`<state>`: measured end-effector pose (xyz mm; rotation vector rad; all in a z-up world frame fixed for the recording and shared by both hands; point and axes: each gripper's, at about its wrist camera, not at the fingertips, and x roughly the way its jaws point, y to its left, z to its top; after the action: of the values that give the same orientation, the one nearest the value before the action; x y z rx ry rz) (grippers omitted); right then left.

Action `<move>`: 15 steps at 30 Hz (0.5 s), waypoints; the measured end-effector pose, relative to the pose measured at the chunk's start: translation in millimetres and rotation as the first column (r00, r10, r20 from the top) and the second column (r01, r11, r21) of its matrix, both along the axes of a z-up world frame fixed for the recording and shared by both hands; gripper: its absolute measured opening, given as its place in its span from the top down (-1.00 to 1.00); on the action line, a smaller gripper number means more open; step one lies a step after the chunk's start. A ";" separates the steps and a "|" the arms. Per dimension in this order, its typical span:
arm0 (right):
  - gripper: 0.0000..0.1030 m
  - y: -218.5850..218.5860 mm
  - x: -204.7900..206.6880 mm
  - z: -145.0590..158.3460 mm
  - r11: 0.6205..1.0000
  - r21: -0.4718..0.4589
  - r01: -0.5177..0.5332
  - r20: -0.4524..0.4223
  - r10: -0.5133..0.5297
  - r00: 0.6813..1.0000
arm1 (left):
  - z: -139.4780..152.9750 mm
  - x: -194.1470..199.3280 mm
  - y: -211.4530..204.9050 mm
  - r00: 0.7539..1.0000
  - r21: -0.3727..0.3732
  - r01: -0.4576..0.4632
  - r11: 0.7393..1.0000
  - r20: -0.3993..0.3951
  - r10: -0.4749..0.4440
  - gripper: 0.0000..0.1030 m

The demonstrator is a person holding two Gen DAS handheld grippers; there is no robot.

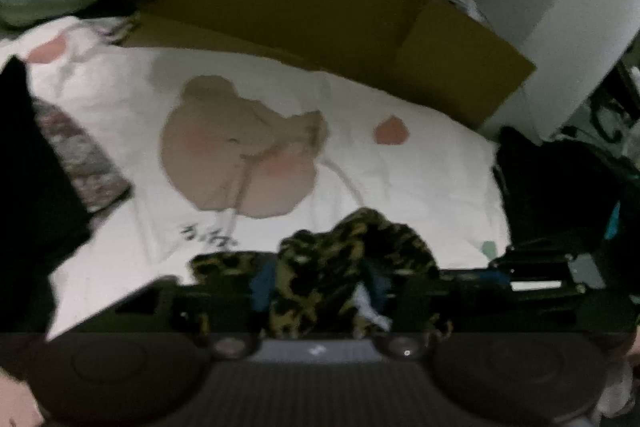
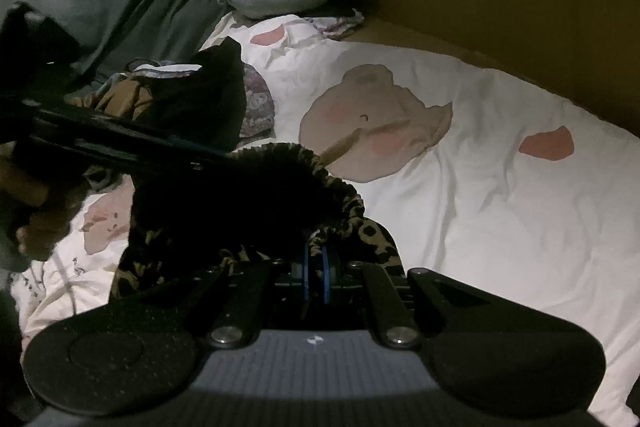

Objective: Fold clothes

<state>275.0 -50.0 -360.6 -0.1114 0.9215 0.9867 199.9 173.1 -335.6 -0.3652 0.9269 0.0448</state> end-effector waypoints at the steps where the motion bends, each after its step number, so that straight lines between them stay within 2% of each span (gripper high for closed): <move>1: 0.89 0.1 1.5 -1.8 1.000 0.001 0.008 -0.005 -0.008 1.000 | 0.8 -5.3 0.9 1.000 0.005 -0.014 1.000 -0.001 0.014 -0.32; 3: 0.89 0.1 4.1 -4.1 1.000 0.006 0.015 -0.012 -0.015 1.000 | 0.2 -14.9 2.0 0.999 0.009 -0.042 0.999 -0.012 0.042 -0.41; 10: 0.87 -1.0 13.6 -11.4 0.999 0.014 0.034 -0.027 -0.034 0.999 | -7.2 -38.3 0.7 0.993 0.009 -0.118 0.993 -0.030 0.118 -0.43; 15: 0.87 -2.4 18.9 -18.0 0.997 0.017 0.071 -0.054 -0.070 0.996 | -4.6 -47.7 -4.7 0.993 0.033 -0.115 0.993 -0.020 0.116 -0.42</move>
<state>293.9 -52.5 -378.7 -0.0369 0.9585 0.9367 152.2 168.4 -340.2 -0.3892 0.9250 0.1697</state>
